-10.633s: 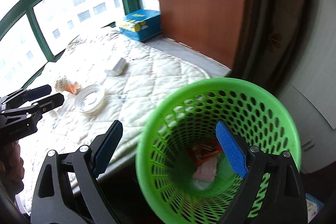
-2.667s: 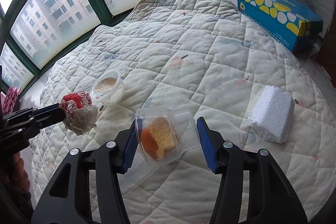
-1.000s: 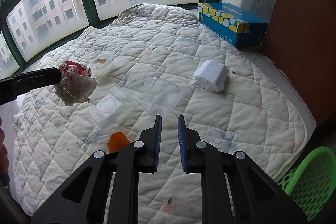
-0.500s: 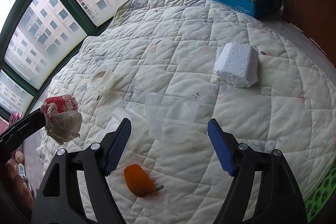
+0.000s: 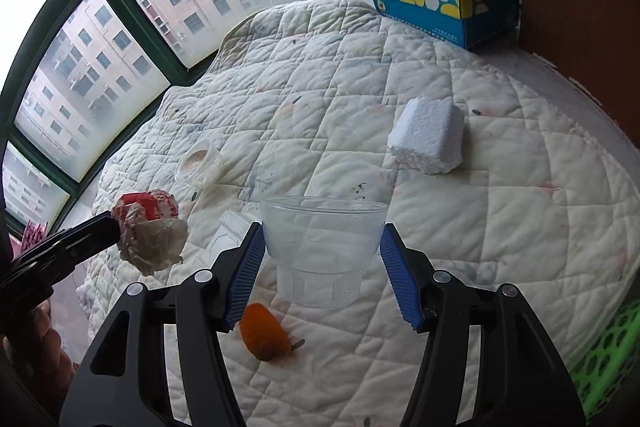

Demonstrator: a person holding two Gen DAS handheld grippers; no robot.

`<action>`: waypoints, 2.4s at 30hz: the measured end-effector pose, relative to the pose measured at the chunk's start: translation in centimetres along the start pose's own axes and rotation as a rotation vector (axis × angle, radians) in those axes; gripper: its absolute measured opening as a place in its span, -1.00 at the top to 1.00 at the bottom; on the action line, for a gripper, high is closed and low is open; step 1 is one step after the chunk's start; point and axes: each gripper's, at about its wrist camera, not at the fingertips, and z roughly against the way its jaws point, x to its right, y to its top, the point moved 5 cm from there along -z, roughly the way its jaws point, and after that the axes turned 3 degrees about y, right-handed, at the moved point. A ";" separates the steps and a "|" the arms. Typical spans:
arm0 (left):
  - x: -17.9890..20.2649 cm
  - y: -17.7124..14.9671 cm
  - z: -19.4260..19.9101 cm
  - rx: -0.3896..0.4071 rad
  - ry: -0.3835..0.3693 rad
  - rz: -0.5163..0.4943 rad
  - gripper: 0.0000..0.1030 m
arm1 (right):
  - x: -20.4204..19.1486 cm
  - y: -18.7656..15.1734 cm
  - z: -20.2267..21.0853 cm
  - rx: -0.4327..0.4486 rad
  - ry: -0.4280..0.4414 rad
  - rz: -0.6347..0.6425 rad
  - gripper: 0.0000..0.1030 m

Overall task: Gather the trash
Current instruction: 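Lift the wrapper with the left gripper while the right gripper grasps the clear plastic cup, then carry wrapper and cup to the green basket and open both grippers, then grasp the orange peel with the left gripper while the right grasps the white foam block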

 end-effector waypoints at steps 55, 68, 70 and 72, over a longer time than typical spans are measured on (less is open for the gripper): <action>20.2 -7.1 -2.4 -0.093 -0.103 -0.306 0.19 | 15.8 -13.4 23.6 0.181 -0.364 -0.174 -0.52; 7.0 -7.5 -5.5 -0.152 0.100 -0.171 0.19 | 8.7 -8.9 17.3 0.132 -0.253 -0.040 -0.59; 6.6 -7.8 -6.0 -0.162 0.102 -0.165 0.19 | 8.0 -8.6 16.4 0.124 -0.247 -0.027 -0.59; 6.3 -7.9 -6.7 -0.169 0.104 -0.159 0.19 | 7.5 -8.3 15.7 0.115 -0.236 -0.020 -0.59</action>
